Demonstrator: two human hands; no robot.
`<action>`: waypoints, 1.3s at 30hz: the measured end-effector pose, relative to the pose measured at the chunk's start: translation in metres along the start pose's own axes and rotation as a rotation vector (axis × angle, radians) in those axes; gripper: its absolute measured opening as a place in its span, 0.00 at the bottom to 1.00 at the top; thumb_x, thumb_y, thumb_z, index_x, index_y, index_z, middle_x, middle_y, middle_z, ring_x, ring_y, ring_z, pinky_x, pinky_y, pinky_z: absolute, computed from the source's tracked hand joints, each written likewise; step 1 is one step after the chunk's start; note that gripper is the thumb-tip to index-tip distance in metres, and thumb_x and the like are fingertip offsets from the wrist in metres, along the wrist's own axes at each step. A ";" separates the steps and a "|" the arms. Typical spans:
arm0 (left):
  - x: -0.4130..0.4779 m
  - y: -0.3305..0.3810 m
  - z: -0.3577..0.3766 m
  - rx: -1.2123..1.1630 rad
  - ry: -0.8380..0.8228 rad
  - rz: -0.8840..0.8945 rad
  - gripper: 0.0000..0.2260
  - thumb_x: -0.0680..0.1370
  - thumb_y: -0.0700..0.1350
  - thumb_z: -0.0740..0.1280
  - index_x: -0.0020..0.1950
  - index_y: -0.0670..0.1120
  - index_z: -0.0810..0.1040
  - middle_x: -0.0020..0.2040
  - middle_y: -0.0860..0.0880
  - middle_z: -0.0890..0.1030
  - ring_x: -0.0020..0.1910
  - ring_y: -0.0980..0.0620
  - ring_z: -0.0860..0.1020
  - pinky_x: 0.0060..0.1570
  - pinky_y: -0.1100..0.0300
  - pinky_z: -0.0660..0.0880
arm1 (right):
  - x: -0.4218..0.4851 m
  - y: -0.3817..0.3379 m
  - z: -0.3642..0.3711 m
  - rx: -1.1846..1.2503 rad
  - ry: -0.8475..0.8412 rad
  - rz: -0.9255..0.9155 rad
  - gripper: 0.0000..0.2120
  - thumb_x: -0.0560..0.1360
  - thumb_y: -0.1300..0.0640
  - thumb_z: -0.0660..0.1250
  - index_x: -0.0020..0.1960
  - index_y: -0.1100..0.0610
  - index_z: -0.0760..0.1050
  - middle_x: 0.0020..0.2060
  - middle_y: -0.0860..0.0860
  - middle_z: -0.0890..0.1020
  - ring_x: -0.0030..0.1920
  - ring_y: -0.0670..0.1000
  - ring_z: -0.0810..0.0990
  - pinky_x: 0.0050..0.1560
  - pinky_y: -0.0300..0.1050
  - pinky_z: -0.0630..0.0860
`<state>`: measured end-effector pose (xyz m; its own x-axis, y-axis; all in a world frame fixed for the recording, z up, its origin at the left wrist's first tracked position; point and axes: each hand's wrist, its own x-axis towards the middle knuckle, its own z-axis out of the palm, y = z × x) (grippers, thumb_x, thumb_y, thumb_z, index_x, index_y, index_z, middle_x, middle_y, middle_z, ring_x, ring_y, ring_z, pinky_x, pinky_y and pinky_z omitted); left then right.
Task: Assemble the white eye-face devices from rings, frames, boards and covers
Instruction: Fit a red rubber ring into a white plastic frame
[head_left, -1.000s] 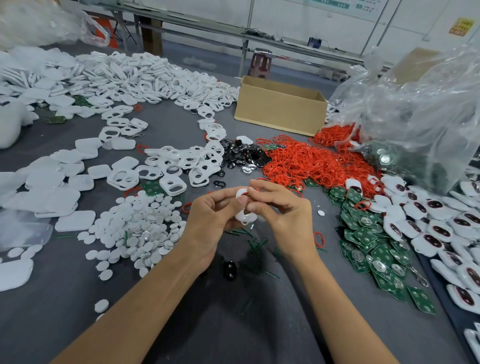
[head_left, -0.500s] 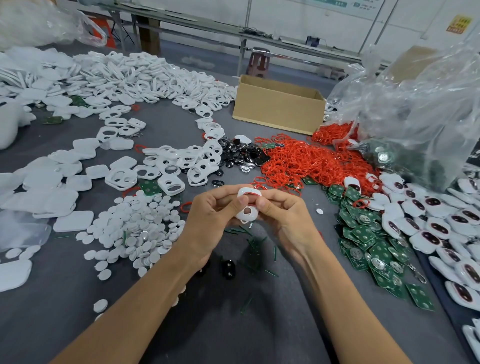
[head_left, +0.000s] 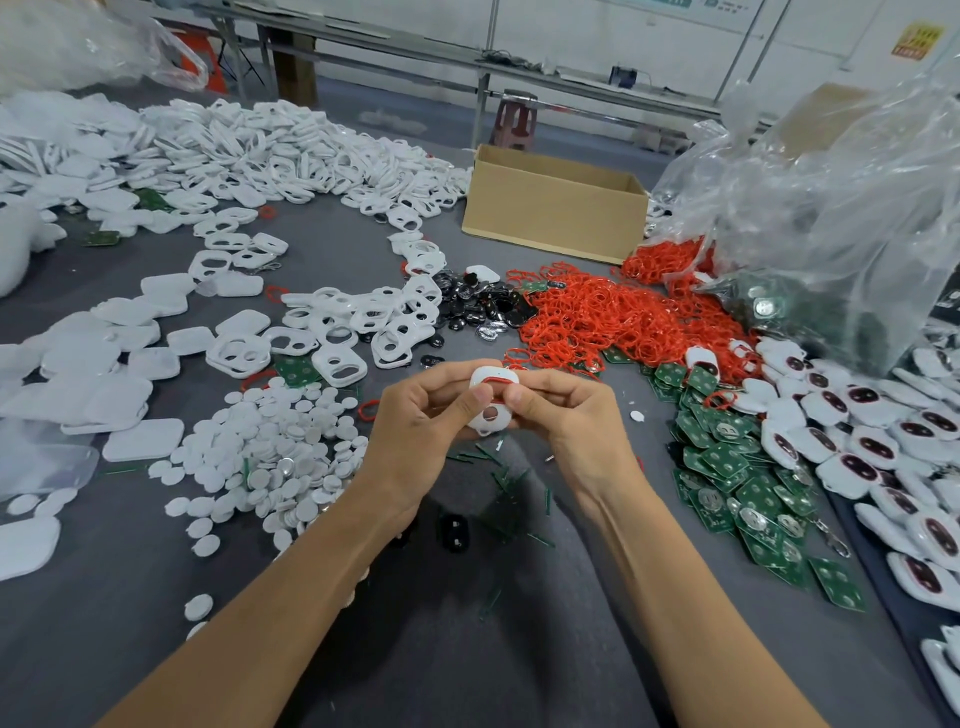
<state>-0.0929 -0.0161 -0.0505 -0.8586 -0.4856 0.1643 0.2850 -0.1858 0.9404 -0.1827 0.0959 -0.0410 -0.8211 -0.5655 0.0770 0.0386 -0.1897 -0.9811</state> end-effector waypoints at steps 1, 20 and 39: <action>0.000 0.000 -0.001 -0.010 -0.020 0.000 0.10 0.72 0.43 0.69 0.52 0.48 0.83 0.45 0.47 0.86 0.42 0.53 0.84 0.41 0.64 0.79 | -0.001 -0.002 -0.002 0.028 -0.026 0.012 0.08 0.68 0.68 0.70 0.47 0.67 0.80 0.37 0.58 0.85 0.36 0.53 0.83 0.44 0.45 0.81; 0.004 -0.011 0.005 0.097 0.101 0.133 0.12 0.75 0.38 0.71 0.59 0.44 0.82 0.48 0.51 0.86 0.49 0.54 0.84 0.48 0.65 0.78 | -0.010 0.009 0.022 -0.203 0.397 -0.252 0.06 0.71 0.65 0.73 0.39 0.55 0.82 0.33 0.51 0.85 0.33 0.51 0.84 0.40 0.52 0.82; 0.001 -0.007 0.008 0.029 0.083 0.046 0.10 0.74 0.42 0.72 0.53 0.53 0.83 0.44 0.46 0.86 0.46 0.46 0.84 0.50 0.46 0.81 | -0.008 0.009 0.020 -0.164 0.470 -0.261 0.06 0.72 0.66 0.72 0.40 0.57 0.83 0.31 0.49 0.84 0.32 0.47 0.81 0.37 0.47 0.80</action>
<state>-0.0991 -0.0085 -0.0546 -0.8064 -0.5623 0.1832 0.3097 -0.1377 0.9408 -0.1643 0.0831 -0.0468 -0.9584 -0.0908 0.2705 -0.2582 -0.1271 -0.9577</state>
